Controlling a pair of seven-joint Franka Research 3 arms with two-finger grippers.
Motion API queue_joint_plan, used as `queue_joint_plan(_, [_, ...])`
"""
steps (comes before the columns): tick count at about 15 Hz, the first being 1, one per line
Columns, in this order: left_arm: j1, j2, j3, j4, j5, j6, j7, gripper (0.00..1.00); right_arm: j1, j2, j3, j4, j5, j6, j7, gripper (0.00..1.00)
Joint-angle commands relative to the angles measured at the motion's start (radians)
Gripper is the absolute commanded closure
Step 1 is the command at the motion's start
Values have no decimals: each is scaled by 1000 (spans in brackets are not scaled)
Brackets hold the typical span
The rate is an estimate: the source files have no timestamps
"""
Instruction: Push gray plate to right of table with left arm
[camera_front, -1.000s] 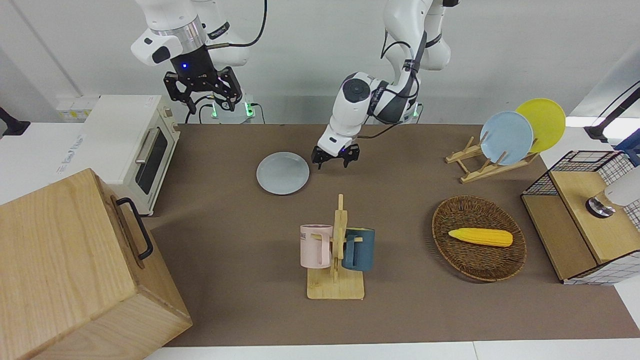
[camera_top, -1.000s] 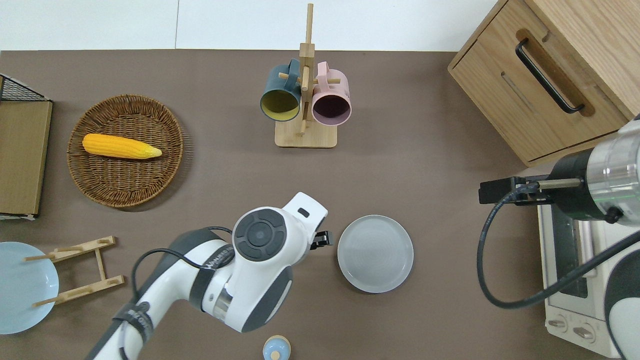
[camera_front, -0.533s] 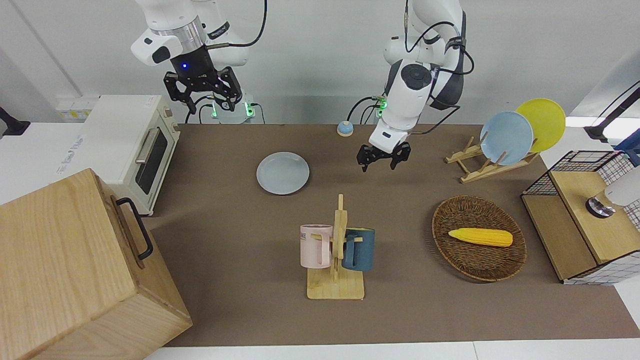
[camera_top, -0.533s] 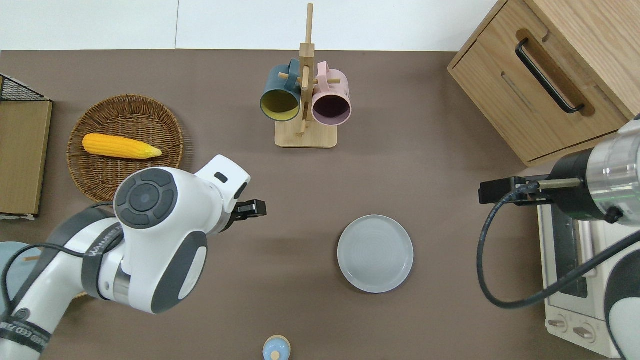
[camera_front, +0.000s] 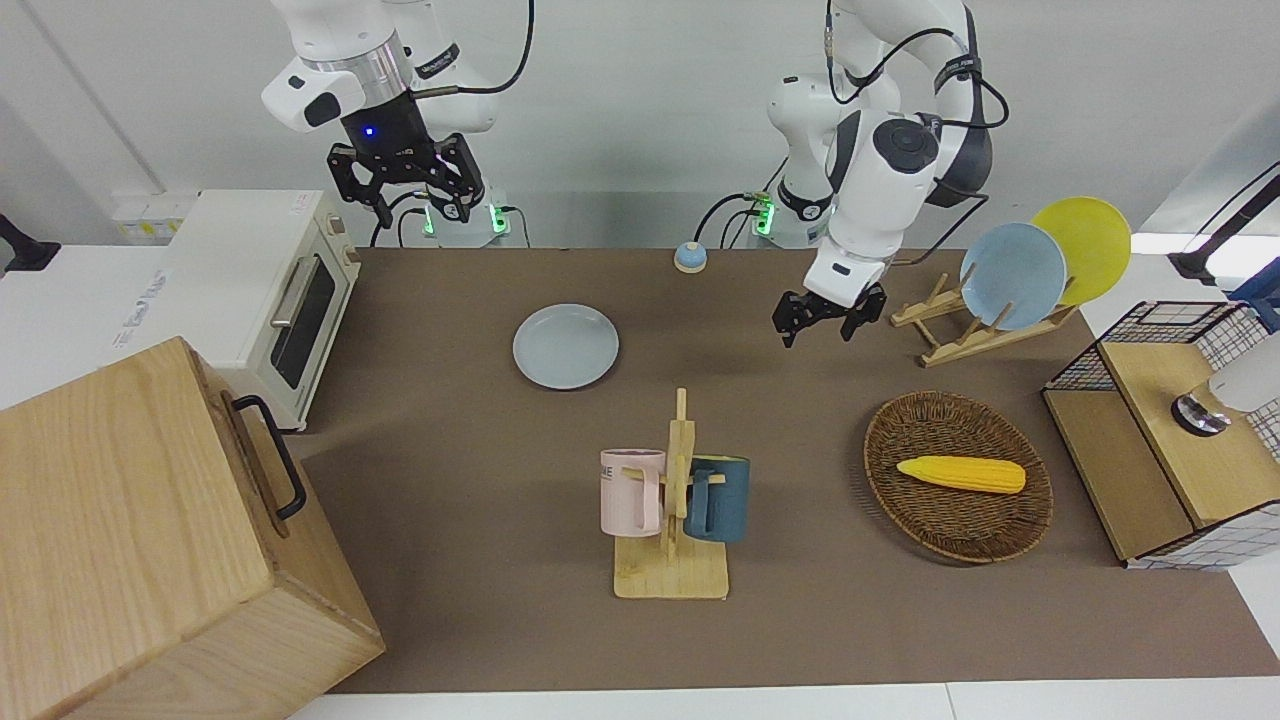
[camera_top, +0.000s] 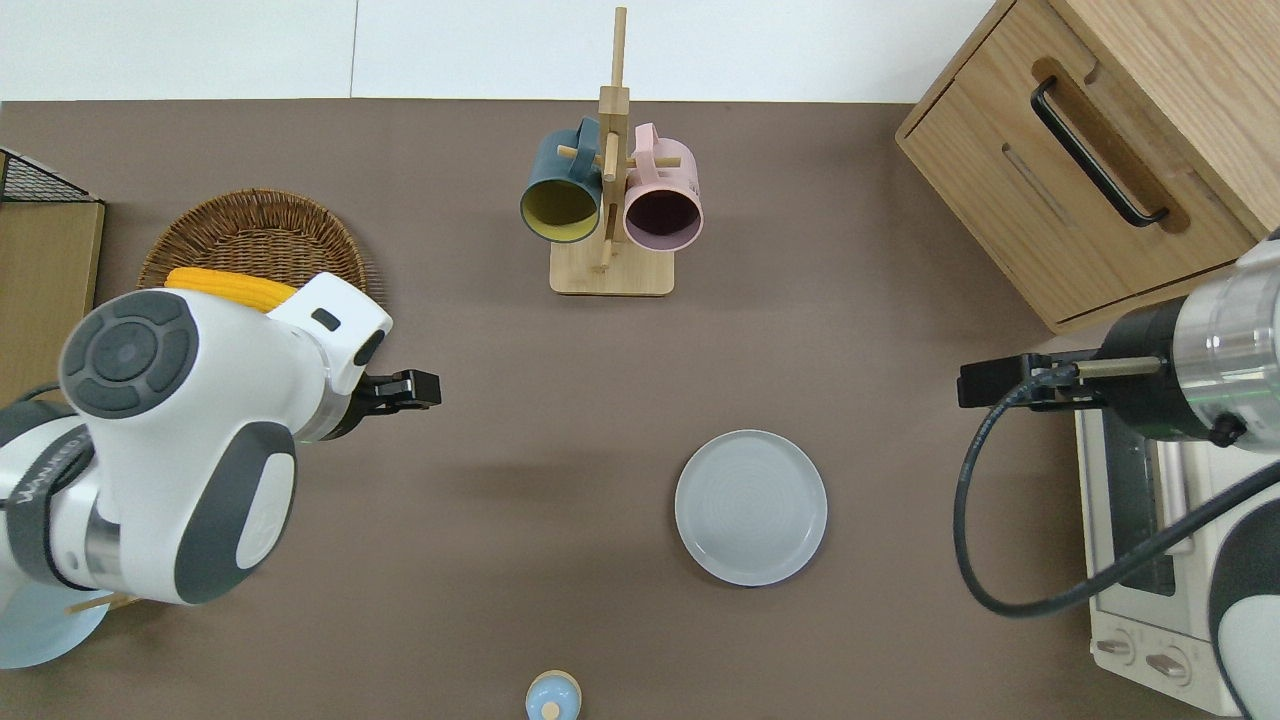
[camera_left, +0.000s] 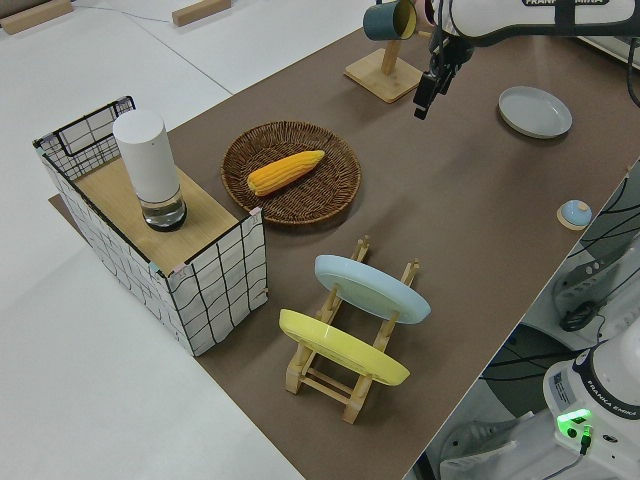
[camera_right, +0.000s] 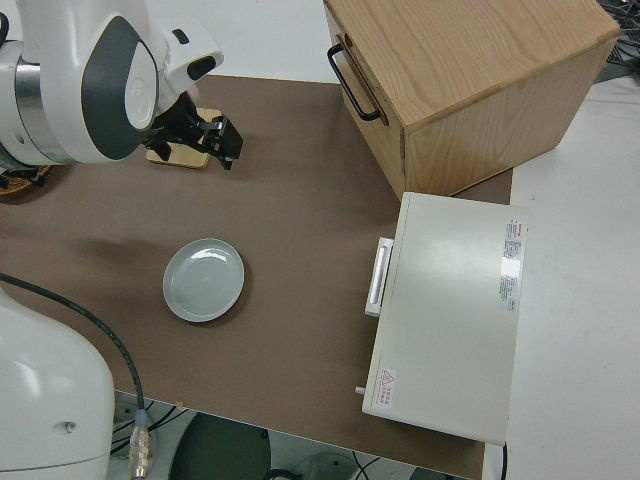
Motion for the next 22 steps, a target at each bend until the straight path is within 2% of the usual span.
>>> queue_joint_plan(1, [32, -14, 0, 60, 21, -86, 28, 9, -6, 6, 4, 14, 16, -5, 2, 5])
queue_joint_plan(3, [49, -12, 19, 107, 20, -146, 112, 11, -6, 6, 4, 14, 16, -5, 2, 5])
queue_joint_plan(4, [49, -14, 45, 110, 21, -156, 135, 9, -6, 6, 4, 14, 16, -5, 2, 5])
queue_joint_plan(8, [30, -42, 102, 117, 21, -187, 184, 9, -6, 6, 4, 14, 16, -5, 2, 5])
queue_joint_plan(14, [4, -42, 164, 288, 23, -369, 235, 11, -6, 6, 4, 14, 16, -5, 2, 5])
queue_joint_plan(22, [-3, -45, 189, 373, 21, -505, 227, 9, -6, 6, 4, 14, 16, -5, 2, 5])
